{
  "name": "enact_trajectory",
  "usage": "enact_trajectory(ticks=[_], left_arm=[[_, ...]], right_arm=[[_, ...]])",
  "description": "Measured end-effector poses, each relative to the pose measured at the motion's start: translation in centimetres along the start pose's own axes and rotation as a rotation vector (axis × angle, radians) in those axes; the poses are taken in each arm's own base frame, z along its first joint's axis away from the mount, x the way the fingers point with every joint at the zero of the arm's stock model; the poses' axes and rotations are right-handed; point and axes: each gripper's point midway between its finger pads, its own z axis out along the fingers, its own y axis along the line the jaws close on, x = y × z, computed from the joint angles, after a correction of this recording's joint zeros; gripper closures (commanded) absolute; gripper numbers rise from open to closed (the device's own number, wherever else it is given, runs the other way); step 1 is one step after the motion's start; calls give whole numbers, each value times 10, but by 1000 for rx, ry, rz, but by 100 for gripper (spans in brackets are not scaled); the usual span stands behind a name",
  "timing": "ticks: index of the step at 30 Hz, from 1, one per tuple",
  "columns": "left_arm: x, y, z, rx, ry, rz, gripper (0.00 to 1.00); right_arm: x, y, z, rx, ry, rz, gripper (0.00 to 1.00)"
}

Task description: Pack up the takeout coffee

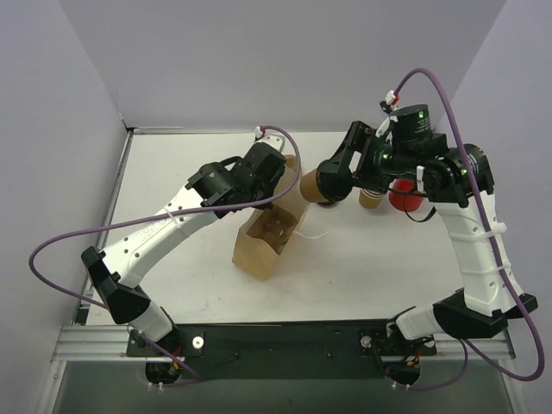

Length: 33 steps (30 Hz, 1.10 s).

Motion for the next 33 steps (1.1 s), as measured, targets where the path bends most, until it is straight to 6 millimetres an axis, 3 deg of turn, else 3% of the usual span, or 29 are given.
enact_trajectory(ticks=[12,20,33], left_arm=[[-20,-13,-6,27,-53,-158,100],[-30,-31,-5,89,-77,-309,100],[0,-53,5,156,-92,-525,100]], right_arm=[[16,22,17,-32,69,-20,52],[26,22,27,-4,90,-49,53],[41,-6,63,201,124,-151,54]])
